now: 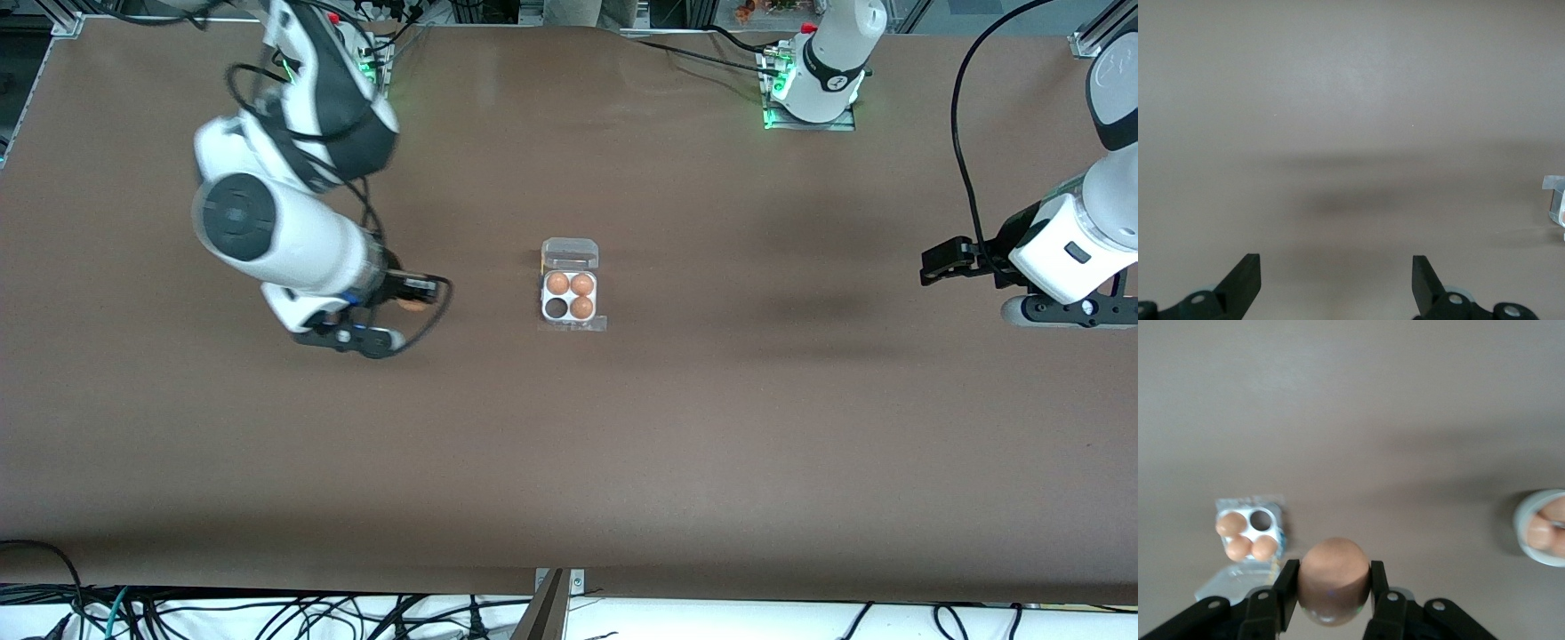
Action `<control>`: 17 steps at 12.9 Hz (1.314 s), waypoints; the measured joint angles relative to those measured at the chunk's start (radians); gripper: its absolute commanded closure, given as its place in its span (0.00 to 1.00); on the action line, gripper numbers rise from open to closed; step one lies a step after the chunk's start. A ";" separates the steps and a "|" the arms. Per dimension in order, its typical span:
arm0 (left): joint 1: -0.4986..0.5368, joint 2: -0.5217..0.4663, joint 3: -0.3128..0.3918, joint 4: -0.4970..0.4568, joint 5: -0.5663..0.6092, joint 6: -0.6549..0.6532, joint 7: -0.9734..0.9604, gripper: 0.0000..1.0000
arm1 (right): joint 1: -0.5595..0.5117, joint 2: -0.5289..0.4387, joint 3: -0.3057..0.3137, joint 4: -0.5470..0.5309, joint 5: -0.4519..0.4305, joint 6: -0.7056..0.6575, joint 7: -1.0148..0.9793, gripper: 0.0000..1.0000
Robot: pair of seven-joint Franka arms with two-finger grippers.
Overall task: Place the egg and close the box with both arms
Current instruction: 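Carry the egg with the right gripper over the empty box slot, then lower the egg into the slot and open the right gripper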
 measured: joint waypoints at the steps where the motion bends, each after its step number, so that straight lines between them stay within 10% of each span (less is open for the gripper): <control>1: 0.000 0.000 0.000 0.000 0.000 0.000 0.000 0.00 | 0.028 0.027 0.001 0.001 0.001 0.041 0.026 1.00; 17: -0.001 0.000 -0.001 0.000 0.000 0.000 0.000 0.00 | 0.264 0.307 -0.002 0.009 -0.076 0.363 0.292 0.96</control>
